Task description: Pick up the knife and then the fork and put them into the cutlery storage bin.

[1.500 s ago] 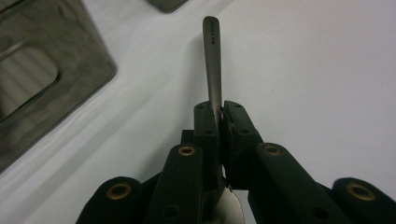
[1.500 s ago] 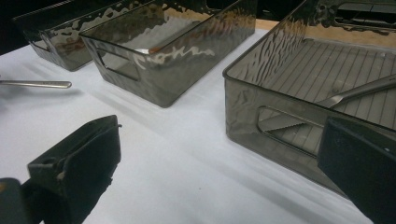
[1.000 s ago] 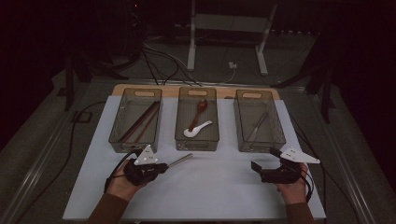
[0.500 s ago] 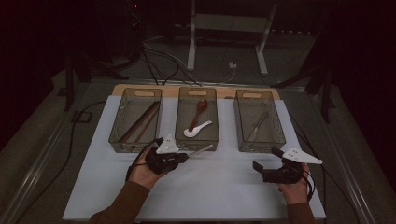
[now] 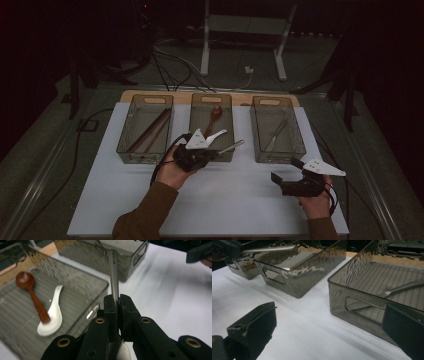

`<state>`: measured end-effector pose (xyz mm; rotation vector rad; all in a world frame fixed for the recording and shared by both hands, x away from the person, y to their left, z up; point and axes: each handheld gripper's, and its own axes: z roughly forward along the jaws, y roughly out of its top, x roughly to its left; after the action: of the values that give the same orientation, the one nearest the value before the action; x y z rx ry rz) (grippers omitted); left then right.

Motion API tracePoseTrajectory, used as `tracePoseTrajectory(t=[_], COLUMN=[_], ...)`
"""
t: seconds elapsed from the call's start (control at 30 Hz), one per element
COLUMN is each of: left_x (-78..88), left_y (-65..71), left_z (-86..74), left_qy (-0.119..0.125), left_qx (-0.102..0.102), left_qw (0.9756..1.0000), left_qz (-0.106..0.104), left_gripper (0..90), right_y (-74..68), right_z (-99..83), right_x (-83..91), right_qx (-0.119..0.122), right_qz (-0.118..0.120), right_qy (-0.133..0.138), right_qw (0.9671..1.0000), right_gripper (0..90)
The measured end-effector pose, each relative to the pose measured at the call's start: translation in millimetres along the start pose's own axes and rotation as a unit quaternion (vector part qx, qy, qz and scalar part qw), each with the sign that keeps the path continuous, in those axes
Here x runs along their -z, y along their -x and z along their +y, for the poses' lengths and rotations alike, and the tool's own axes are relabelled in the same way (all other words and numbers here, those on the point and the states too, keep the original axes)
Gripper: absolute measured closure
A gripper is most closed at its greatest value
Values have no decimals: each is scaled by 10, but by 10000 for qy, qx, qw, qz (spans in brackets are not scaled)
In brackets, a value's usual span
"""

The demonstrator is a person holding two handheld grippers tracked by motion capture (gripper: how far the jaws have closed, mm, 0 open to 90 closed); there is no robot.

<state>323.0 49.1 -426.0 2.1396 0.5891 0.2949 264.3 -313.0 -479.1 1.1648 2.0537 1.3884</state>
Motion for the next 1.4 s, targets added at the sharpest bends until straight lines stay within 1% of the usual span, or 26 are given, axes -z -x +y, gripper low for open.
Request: tracePoseTrajectory(t=[0.03, 0.1, 0.13, 0.17, 0.4, 0.47, 0.77, 0.83, 0.97, 1.0, 1.17, 1.4], left_x=[-19, -60, -78, -97, -235, -293, -588, -656, -790, -822, -972, -1173], left_y=[-5, -1, -4, -2, -4, -5, 32, 38, 55, 59, 89, 143], left_z=[33, 89, 114, 137, 347, 409, 643, 680, 741, 754, 817, 872], left_qy=[-5, 12, 2, 12, 89, 107, 66, 18, -73, -84, -154, -256], left_qx=[-3, -1, -11, -21, -26, 12, 29, 26, 25, 52, 58, 201], left_qw=[10000, 10000, 10000, 10000, 9999, 9999, 9999, 9999, 10000, 9999, 9999, 9995], left_qz=[-35, -11, -41, -19, -45, -64, -89, -99, -46, -28, -15, 59], left_gripper=[870, 869, 870, 869, 869, 869, 869, 869, 869, 869, 869, 869], right_y=[4, 8, 9, 10, 6, 5, 28, 29, 29, 28, 23, 13], right_z=[0, -2, -3, -3, -3, -2, -4, -5, -5, -5, -7, -9], right_x=[2, 2, 2, 3, 3, -2, 11, 12, 12, 12, 2, -4], right_qx=[2, -1, -1, -1, 4, 3, -27, -36, -30, -30, -21, -29], right_qz=[-6, -10, -12, -13, -10, 3, 1, 1, -1, 3, 17, 28], right_qy=[1, 4, 3, 6, 15, -2, 20, 18, 25, 25, 13, -6], right_qw=[10000, 10000, 10000, 10000, 10000, 10000, 10000, 10000, 10000, 10000, 10000, 10000], right_gripper=[0, 0, 0, 0, 0, 0, 0, 0, 0, 0, 0, 0])
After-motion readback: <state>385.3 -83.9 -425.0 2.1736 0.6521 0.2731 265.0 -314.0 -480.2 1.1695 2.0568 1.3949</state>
